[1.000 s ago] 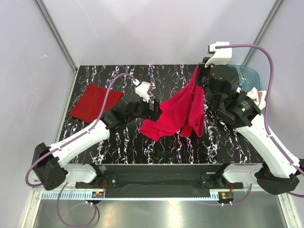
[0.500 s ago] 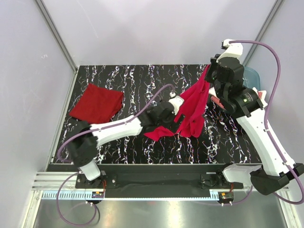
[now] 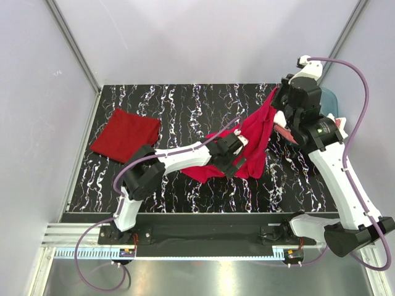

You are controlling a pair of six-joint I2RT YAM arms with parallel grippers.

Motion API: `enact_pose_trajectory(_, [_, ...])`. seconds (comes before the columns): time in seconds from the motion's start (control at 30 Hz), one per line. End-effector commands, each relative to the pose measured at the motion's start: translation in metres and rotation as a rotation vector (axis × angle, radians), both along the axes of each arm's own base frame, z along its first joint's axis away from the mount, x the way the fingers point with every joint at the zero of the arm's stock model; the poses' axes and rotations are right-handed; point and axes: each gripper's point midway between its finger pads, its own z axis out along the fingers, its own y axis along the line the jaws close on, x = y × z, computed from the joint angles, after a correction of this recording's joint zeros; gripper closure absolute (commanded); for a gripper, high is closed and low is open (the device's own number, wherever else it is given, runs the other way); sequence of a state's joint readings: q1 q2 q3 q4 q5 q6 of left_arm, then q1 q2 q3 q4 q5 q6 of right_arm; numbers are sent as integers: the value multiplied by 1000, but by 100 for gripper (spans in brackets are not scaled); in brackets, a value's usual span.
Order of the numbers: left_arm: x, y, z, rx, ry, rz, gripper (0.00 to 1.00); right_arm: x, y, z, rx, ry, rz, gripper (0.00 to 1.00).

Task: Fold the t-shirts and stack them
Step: Flatten the tshirt out

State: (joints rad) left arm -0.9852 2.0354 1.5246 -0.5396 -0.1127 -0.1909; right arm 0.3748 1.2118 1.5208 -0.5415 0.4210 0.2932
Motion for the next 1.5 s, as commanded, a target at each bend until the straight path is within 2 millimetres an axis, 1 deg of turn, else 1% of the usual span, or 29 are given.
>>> enact_pose_trajectory(0.0, [-13, -1, 13, -28, 54, -39, 13, -1, 4, 12, 68, -69, 24, 100])
enact_pose_trajectory(0.07, [-16, 4, 6, -10, 69, -32, 22, -1, 5, 1, 71, -54, 30, 100])
enact_pose_trajectory(0.1, [-19, 7, -3, 12, 87, -26, 43, 1, 7, -1, 79, -59, 35, 100])
enact_pose_trajectory(0.17, [-24, 14, -13, 45, 118, -12, 64, 0, 7, -8, 80, -52, 39, 100])
enact_pose_trajectory(0.2, [-24, 20, -18, 76, 118, 3, 86, 0, 7, -9, 80, -52, 34, 100])
enact_pose_trajectory(0.23, [-25, 25, -17, 89, 116, 17, 100, -1, 7, -8, 82, -58, 38, 100])
enact_pose_trajectory(0.3, [-30, 37, -12, 96, 108, 24, 100, -3, 5, -6, 84, -62, 38, 100])
enact_pose_trajectory(0.33, [-33, 37, 11, 43, 85, 27, 100, -7, 4, -3, 86, -71, 37, 100])
enact_pose_trajectory(0.37, [-35, 36, 22, 8, 74, 25, 100, -9, 3, -6, 83, -68, 34, 100])
enact_pose_trajectory(0.43, [-57, 37, 50, -72, 74, -2, 100, -14, -2, -2, 85, -94, 22, 100])
enact_pose_trajectory(0.53, [-98, 32, 66, -133, 121, -78, 100, -19, -7, 0, 80, -106, 6, 100])
enact_pose_trajectory(0.6, [-126, 25, 85, -210, 172, -154, 100, -19, -8, 1, 78, -107, 1, 100])
enact_pose_trajectory(0.63, [-132, 22, 91, -246, 197, -175, 100, -20, -9, 3, 79, -110, -1, 100])
enact_pose_trajectory(0.7, [-133, 21, 107, -327, 201, -197, 100, -19, -8, 1, 75, -106, -1, 100])
enact_pose_trajectory(0.77, [-112, 27, 114, -375, 201, -148, 100, -17, -8, -2, 70, -96, -4, 100])
enact_pose_trajectory(0.8, [-83, 39, 113, -415, 229, -76, 99, -17, -8, -3, 69, -93, -2, 100])
enact_pose_trajectory(0.83, [-65, 46, 111, -434, 237, -12, 96, -16, -7, -7, 65, -83, -2, 100])
enact_pose_trajectory(0.87, [-44, 59, 103, -417, 234, 67, 89, -15, -7, -9, 65, -80, -3, 100])
enact_pose_trajectory(0.9, [2, 90, 94, -348, 141, 240, 68, -15, -7, -10, 68, -77, -2, 100])
enact_pose_trajectory(0.93, [19, 107, 70, -256, 134, 334, 63, -15, -6, -12, 68, -72, 2, 100])
enact_pose_trajectory(0.97, [33, 126, 56, -179, 118, 405, 55, -16, -4, -18, 73, -61, 10, 100])
enact_pose_trajectory(1.0, [49, 140, 53, -102, 54, 469, 36, -17, -2, -22, 81, -54, 22, 100])
enact_pose_trajectory(1.03, [50, 150, 33, -14, 73, 495, 33, -17, 1, -30, 86, -37, 35, 100])
enact_pose_trajectory(1.1, [48, 153, 30, 42, 42, 490, 31, -20, 8, -37, 98, -22, 71, 100])
enact_pose_trajectory(1.23, [34, 140, 61, 28, -149, 412, 20, -23, 10, -62, 105, 13, 82, 100])
enact_pose_trajectory(1.27, [23, 128, 81, -18, -201, 363, 19, -23, 10, -63, 112, 10, 80, 100])
enact_pose_trajectory(1.33, [12, 120, 93, -48, -274, 308, 14, -22, 14, -70, 119, 21, 95, 100])
enact_pose_trajectory(1.37, [-3, 108, 113, -108, -312, 257, 8, -22, 16, -73, 123, 27, 104, 100])
enact_pose_trajectory(1.47, [-26, 89, 123, -201, -339, 134, 1, -20, 22, -83, 139, 39, 121, 96])
